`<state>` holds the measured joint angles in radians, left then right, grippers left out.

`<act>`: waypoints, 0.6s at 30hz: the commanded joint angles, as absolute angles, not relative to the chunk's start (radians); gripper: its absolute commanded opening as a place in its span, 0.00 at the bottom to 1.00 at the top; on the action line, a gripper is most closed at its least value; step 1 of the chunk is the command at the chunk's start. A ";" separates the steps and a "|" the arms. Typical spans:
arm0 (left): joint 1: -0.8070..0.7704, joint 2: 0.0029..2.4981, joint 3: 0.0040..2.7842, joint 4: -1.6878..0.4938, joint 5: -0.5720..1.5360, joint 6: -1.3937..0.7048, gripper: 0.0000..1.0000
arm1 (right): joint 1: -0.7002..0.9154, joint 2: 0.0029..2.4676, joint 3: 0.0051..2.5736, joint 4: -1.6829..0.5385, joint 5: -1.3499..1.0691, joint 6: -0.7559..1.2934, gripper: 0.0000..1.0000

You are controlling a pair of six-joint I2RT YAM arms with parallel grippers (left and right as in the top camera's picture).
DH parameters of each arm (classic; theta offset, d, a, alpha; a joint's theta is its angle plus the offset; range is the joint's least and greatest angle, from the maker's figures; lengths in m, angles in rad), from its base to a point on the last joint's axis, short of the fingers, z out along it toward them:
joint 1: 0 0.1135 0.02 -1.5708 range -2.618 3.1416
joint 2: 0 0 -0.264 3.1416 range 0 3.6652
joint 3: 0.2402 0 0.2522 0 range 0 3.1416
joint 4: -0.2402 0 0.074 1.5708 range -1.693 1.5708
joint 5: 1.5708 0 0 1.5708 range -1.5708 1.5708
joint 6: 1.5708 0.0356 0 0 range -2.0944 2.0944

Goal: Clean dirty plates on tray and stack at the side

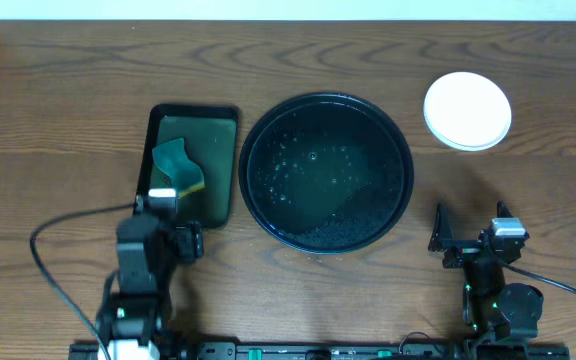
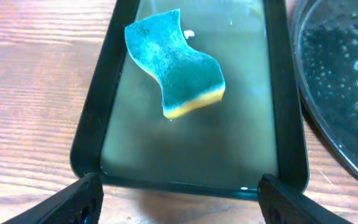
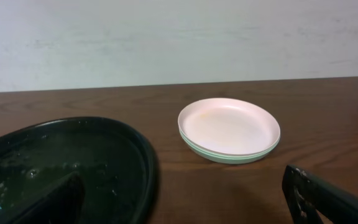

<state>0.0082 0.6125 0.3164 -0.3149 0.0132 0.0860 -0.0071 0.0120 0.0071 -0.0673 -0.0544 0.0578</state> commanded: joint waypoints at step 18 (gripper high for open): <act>0.009 0.141 0.004 -0.056 0.016 0.104 0.80 | -0.016 0.005 0.006 -0.072 -0.051 0.043 0.99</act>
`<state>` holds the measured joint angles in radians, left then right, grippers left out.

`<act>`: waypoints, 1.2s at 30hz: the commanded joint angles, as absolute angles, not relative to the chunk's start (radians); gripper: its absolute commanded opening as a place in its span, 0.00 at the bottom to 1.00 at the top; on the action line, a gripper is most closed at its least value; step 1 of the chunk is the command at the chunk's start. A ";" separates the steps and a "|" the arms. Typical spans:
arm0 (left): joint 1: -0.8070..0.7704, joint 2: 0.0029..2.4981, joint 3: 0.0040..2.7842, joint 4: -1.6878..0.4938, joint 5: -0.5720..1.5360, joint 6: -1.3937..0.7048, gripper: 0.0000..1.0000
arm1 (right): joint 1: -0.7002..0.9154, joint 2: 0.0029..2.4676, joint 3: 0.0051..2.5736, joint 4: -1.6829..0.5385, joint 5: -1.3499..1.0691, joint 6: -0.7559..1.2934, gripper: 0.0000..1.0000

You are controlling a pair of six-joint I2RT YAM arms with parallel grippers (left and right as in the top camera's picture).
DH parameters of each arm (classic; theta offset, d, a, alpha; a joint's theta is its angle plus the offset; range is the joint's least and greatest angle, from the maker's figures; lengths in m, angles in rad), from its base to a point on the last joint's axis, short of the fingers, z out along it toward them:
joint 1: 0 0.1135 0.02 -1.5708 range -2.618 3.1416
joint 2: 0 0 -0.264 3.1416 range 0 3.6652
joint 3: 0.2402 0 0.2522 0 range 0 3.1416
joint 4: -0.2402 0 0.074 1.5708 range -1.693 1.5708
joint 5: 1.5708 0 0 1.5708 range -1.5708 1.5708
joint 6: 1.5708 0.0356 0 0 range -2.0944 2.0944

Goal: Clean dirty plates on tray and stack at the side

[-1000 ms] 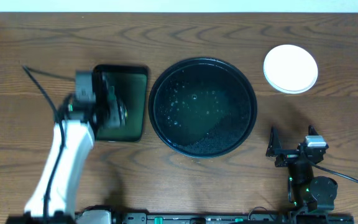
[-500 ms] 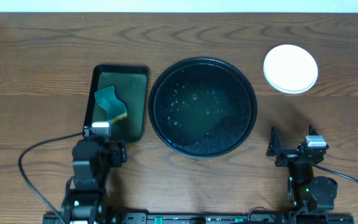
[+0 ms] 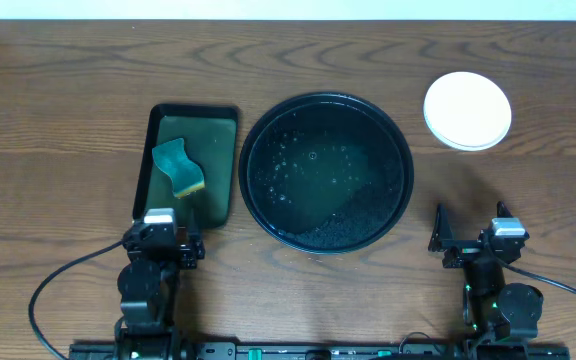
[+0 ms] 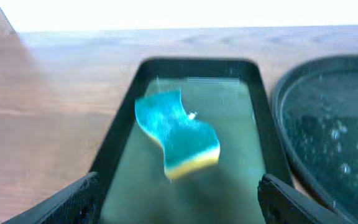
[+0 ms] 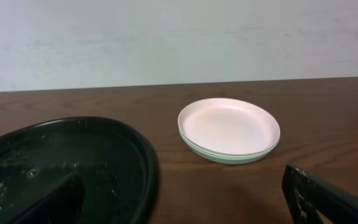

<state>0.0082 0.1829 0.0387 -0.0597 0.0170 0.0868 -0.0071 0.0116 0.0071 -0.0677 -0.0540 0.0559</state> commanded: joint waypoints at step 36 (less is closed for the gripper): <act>0.010 0.001 0.004 -0.073 -0.015 0.002 0.80 | -0.016 0.005 0.006 -0.072 -0.051 0.043 0.99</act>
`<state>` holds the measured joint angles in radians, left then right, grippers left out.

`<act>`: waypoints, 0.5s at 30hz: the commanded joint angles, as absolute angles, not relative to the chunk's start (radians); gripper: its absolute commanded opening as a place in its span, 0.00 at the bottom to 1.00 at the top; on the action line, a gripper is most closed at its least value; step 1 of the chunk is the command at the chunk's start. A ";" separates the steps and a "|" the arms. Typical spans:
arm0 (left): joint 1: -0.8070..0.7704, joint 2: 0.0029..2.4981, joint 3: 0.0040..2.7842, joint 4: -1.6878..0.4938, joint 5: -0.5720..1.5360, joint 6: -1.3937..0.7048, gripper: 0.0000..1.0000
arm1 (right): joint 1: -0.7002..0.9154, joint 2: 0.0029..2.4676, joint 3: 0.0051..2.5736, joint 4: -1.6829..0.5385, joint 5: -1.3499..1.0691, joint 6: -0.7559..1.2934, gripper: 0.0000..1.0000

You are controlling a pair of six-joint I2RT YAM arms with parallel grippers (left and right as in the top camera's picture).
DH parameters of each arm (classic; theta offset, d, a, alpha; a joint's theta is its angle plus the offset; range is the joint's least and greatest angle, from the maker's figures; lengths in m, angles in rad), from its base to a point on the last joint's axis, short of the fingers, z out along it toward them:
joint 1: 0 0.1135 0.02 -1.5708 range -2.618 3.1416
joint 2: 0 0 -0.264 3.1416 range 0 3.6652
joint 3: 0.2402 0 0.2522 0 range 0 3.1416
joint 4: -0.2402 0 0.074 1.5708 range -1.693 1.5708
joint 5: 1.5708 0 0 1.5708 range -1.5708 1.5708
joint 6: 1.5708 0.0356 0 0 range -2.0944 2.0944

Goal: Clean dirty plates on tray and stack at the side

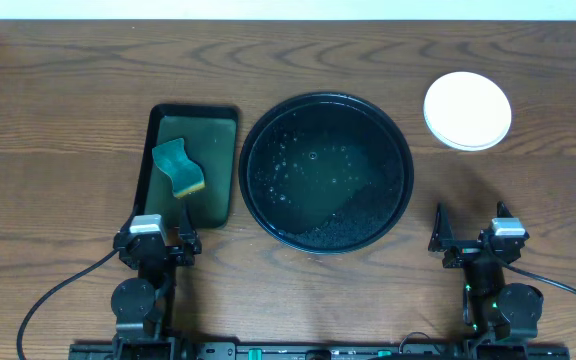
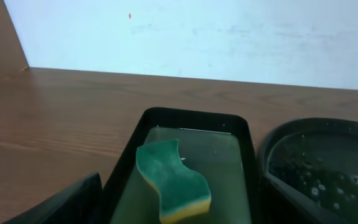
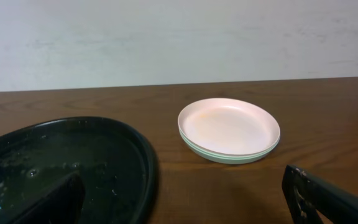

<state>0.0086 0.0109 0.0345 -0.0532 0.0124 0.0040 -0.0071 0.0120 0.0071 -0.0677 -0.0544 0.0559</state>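
Observation:
A stack of pale plates (image 1: 467,110) sits at the far right of the table, also seen as the plates (image 3: 229,129) in the right wrist view. The round black tray (image 1: 327,172) in the middle holds only soapy water. A green and yellow sponge (image 1: 179,167) lies in the small rectangular tray (image 1: 230,170); the left wrist view shows the sponge (image 2: 174,181) close ahead. My left gripper (image 1: 156,243) stands open at the front edge, just short of the small tray. My right gripper (image 1: 474,240) stands open at the front right, empty.
The wooden table (image 1: 58,120) runs back to a white wall (image 3: 179,37). Cables trail from both arm bases along the front edge.
My left gripper has drawn a little further back toward the front edge and levelled out, so its camera now looks along the table. The right arm has not moved.
At first my left gripper hung open over the near end of the small tray, with the sponge lying below it. Then it stood back from the tray near the front edge. Now it rests low at the front. The right gripper stayed still throughout.

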 commanded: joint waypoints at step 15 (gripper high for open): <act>0.010 0.004 0.004 -0.072 -0.008 0.025 0.80 | -0.016 0.005 0.006 -0.072 -0.051 0.043 0.99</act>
